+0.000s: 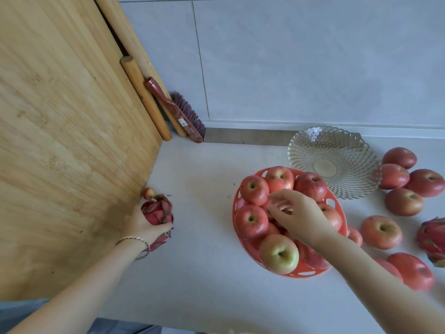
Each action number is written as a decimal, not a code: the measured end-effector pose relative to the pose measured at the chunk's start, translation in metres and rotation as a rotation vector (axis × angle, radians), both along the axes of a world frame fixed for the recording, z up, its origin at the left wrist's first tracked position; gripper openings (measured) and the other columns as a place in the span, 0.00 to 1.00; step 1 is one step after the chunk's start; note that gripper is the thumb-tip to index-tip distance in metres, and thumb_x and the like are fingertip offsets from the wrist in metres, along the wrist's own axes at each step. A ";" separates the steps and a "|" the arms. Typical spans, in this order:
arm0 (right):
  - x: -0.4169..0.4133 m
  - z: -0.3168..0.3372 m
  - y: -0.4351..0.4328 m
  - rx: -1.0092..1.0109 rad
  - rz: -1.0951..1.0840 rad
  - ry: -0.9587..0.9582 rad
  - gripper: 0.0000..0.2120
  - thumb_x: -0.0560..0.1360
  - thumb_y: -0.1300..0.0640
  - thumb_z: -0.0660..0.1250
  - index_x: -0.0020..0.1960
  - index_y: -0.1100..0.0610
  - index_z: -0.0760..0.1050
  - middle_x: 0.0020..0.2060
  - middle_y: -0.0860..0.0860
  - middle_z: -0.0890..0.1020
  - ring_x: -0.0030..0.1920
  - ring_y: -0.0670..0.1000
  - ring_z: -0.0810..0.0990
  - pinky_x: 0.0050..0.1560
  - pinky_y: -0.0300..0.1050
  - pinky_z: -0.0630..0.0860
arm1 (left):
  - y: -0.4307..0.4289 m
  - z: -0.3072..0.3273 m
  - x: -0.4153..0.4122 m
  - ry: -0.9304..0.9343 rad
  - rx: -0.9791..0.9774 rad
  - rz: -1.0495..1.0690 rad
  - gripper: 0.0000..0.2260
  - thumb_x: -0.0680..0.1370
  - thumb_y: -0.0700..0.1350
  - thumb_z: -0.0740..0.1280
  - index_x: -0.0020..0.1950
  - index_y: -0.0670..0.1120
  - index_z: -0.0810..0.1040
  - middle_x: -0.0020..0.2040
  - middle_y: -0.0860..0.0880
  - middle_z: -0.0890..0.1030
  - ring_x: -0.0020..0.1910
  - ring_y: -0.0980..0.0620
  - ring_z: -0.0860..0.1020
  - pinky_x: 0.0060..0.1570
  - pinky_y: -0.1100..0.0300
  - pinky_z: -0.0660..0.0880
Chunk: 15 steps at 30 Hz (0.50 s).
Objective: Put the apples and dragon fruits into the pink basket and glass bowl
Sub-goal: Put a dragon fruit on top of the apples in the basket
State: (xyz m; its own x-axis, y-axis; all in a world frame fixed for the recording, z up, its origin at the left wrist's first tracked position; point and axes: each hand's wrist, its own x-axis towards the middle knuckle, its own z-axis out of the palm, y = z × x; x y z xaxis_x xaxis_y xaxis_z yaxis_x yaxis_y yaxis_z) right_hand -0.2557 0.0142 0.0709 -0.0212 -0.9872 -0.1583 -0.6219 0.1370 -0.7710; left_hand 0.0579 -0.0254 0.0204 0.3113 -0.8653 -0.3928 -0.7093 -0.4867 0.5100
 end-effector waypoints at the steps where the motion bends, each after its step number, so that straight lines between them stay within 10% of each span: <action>1: 0.003 0.006 0.002 -0.003 -0.028 -0.041 0.07 0.72 0.55 0.68 0.50 0.48 0.77 0.45 0.45 0.82 0.47 0.42 0.80 0.53 0.40 0.75 | 0.000 0.010 -0.009 0.072 -0.047 -0.017 0.28 0.52 0.57 0.74 0.50 0.50 0.76 0.45 0.50 0.82 0.48 0.48 0.81 0.50 0.53 0.77; 9: 0.029 0.046 0.016 0.214 0.023 -0.690 0.39 0.64 0.40 0.72 0.70 0.46 0.61 0.58 0.48 0.77 0.59 0.47 0.78 0.61 0.44 0.74 | 0.028 0.099 -0.129 0.572 -0.269 -0.196 0.26 0.61 0.44 0.80 0.51 0.55 0.70 0.43 0.62 0.77 0.36 0.72 0.77 0.34 0.79 0.72; 15: -0.003 0.048 0.021 0.082 -0.194 -0.739 0.29 0.57 0.53 0.77 0.57 0.54 0.74 0.47 0.53 0.84 0.48 0.51 0.83 0.51 0.51 0.80 | 0.040 0.098 -0.176 0.658 -0.156 -0.493 0.49 0.56 0.53 0.78 0.71 0.55 0.55 0.63 0.59 0.67 0.62 0.62 0.71 0.61 0.69 0.69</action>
